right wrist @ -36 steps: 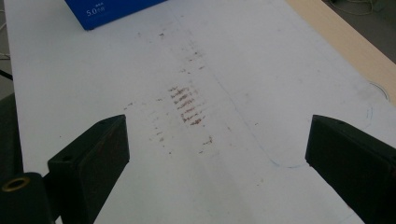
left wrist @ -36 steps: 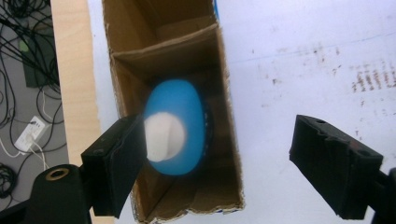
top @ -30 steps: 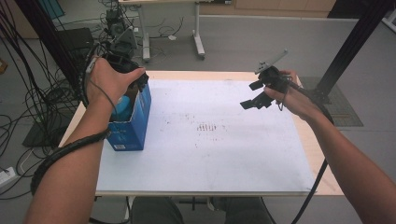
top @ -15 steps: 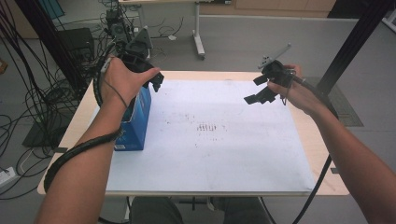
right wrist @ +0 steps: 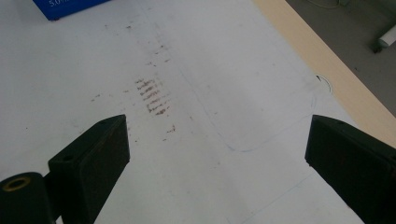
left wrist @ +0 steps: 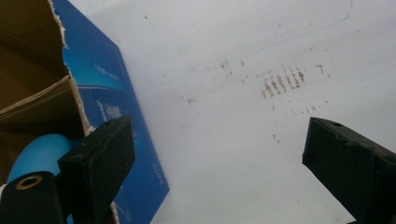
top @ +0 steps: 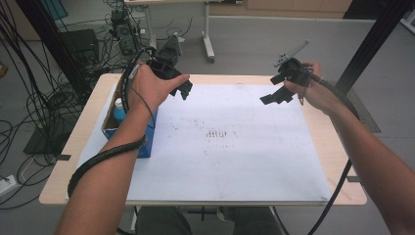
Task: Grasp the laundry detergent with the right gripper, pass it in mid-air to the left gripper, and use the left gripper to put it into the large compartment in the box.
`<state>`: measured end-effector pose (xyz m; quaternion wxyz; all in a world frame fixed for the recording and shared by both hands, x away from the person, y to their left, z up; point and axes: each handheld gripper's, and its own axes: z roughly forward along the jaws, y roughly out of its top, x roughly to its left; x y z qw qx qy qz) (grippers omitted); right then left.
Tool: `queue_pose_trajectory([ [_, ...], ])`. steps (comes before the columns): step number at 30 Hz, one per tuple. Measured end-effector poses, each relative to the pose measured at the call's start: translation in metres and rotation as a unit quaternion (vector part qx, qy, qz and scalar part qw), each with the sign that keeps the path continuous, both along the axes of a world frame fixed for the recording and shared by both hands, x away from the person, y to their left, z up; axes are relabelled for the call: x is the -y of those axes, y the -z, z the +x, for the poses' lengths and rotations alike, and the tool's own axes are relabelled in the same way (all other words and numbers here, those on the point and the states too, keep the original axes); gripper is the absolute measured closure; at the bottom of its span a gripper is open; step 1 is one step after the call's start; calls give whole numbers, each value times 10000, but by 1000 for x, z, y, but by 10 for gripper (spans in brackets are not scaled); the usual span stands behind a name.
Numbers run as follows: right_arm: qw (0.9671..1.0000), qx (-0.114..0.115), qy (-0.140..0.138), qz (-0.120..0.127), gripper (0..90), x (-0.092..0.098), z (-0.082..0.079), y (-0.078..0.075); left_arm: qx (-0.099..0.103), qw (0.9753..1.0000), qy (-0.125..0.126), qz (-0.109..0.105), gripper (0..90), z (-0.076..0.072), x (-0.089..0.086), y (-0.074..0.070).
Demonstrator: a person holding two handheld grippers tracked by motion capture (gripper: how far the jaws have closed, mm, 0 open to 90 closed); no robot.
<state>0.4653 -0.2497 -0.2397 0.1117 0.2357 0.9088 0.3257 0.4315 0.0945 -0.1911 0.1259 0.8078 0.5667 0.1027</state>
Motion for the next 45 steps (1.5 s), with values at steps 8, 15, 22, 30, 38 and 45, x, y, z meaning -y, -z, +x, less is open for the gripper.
queue_pose_trajectory([
  [8,9999,43,-10,-110,65,-2,5,-4,-69,9998,188,-18,98,-2,13,10],
  [15,9998,58,19,-197,67,-3,8,-7,-135,9995,271,-24,98,-5,18,19],
  [22,9996,53,86,-248,67,-4,14,-10,-260,9989,397,19,98,-7,26,30],
  [30,9995,70,95,-289,67,-5,19,-11,-344,9983,461,59,98,-6,29,37],
  [38,9994,65,152,-317,67,-4,23,-11,-373,9982,470,76,98,-6,29,39],
  [45,9993,74,149,-323,68,-4,25,-10,-398,9980,487,68,98,-5,30,41],
])
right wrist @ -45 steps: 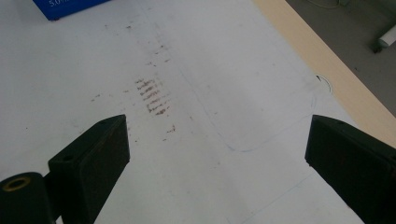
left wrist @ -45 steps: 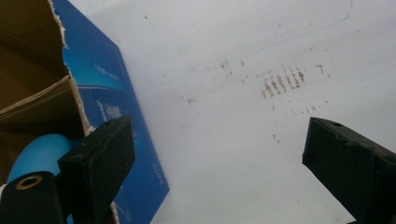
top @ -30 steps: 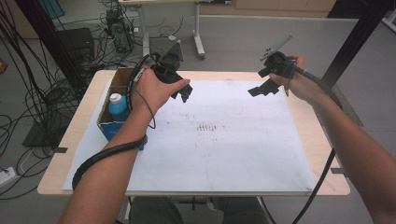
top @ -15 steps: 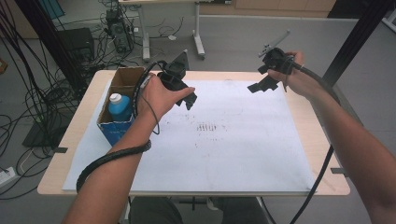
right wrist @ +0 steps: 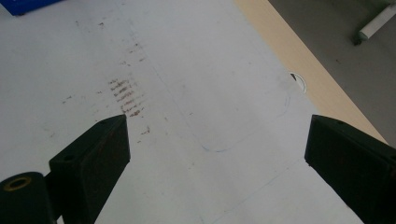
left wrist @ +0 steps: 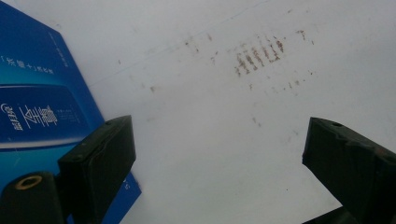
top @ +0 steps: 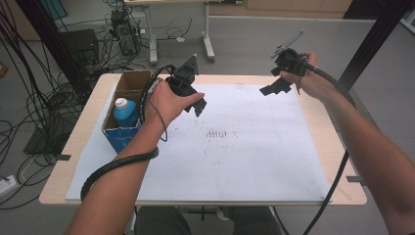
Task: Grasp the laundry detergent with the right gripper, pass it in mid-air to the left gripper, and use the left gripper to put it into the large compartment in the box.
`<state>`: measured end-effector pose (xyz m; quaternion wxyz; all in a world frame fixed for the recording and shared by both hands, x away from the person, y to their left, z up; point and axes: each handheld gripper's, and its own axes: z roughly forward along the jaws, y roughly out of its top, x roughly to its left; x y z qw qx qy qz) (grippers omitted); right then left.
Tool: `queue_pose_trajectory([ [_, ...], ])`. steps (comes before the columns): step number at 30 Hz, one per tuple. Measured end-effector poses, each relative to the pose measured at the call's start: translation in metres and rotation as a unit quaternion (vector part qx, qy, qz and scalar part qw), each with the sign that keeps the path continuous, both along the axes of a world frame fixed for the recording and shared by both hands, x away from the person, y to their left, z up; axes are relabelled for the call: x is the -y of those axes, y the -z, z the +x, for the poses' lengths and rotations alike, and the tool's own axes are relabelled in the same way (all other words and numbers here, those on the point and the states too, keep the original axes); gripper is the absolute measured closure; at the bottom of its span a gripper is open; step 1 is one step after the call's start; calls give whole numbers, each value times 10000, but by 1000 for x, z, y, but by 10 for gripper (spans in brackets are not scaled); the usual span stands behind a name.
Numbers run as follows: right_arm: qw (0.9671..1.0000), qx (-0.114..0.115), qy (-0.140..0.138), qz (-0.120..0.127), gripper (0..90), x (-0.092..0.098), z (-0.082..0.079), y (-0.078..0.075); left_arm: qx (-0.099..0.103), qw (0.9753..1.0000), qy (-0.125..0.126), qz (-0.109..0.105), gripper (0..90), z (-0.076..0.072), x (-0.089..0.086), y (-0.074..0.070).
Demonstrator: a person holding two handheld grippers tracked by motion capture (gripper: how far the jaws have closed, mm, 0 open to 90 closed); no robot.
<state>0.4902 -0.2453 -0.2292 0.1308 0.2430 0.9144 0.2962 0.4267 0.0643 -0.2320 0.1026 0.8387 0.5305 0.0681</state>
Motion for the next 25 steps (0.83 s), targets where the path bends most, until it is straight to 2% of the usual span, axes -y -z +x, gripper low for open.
queue_pose_trajectory([
  [10,10000,35,-14,6,68,-1,-1,-2,32,10000,-3,14,98,-1,0,-3],
  [25,10000,39,-12,35,68,0,-2,0,9,10000,-12,-1,98,-2,-1,1],
])
